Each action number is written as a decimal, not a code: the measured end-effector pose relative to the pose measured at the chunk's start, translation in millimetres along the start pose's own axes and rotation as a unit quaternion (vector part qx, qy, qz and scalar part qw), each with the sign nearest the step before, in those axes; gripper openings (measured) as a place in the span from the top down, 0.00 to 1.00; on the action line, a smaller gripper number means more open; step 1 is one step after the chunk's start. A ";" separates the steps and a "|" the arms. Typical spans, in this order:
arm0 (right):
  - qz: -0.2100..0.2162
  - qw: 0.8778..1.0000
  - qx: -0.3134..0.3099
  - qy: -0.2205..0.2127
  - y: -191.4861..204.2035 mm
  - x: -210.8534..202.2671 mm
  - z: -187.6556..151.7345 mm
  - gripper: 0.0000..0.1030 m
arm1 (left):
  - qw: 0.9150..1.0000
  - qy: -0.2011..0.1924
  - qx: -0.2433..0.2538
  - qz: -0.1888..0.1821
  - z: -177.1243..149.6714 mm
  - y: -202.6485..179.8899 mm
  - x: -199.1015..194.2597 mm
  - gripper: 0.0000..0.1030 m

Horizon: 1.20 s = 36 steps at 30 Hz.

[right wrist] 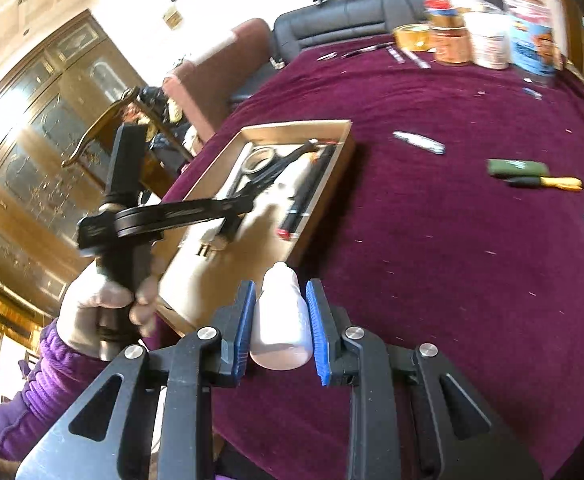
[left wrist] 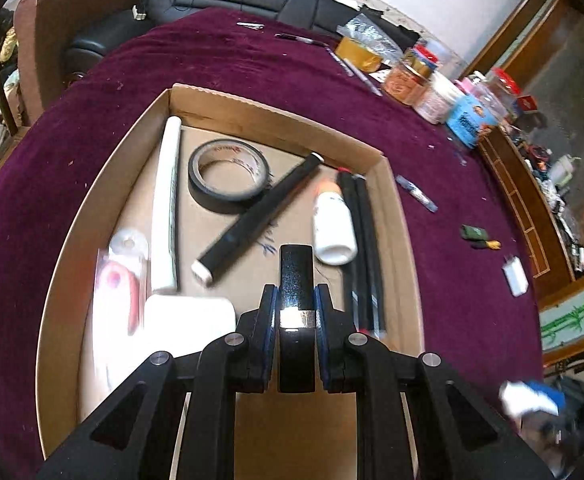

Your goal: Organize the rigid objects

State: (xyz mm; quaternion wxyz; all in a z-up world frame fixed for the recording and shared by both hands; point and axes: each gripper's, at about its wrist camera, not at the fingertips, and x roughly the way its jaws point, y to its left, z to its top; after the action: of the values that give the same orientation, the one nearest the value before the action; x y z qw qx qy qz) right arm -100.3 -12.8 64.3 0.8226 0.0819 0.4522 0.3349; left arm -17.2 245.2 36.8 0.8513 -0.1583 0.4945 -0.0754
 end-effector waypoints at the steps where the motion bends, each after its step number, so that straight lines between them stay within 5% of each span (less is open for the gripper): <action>1: 0.002 1.000 -0.002 0.004 4.3 5.5 1.9 0.77 | 1.000 0.002 -0.001 0.005 2.4 0.4 5.2 0.86; 8: 0.022 0.999 -0.003 0.029 24.4 51.3 23.8 0.77 | 0.999 0.006 -0.007 0.032 5.6 3.0 12.3 0.84; 10: 0.019 0.999 -0.005 0.031 29.0 62.2 30.6 0.77 | 1.000 -0.004 -0.013 0.021 4.1 6.4 4.6 0.73; 14: 0.005 0.999 -0.003 0.043 32.6 88.6 46.1 0.77 | 0.998 -0.056 -0.024 -0.007 -5.8 11.6 -34.5 0.65; 16: -0.007 0.999 -0.002 0.046 31.8 99.3 51.9 0.77 | 0.996 -0.084 -0.021 -0.010 -13.1 14.6 -53.9 0.50; 18: -0.021 0.999 0.002 0.049 29.7 112.1 57.0 0.77 | 0.993 -0.115 -0.022 -0.011 -22.6 19.7 -74.2 0.45; 23: -0.048 0.997 0.008 0.052 28.0 131.9 59.3 0.77 | 0.988 -0.154 -0.035 -0.003 -41.2 40.0 -101.6 0.45; 36: -0.060 0.998 0.024 -0.017 11.0 75.4 53.5 0.64 | 0.986 -0.150 -0.072 0.009 -63.6 61.0 -113.1 0.39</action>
State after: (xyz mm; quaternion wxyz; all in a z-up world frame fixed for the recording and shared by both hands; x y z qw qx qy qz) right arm -35.2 51.7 48.1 0.8466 0.0799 0.4502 0.2725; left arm -130.5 322.3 79.0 0.9031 -0.2237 0.3664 -0.0071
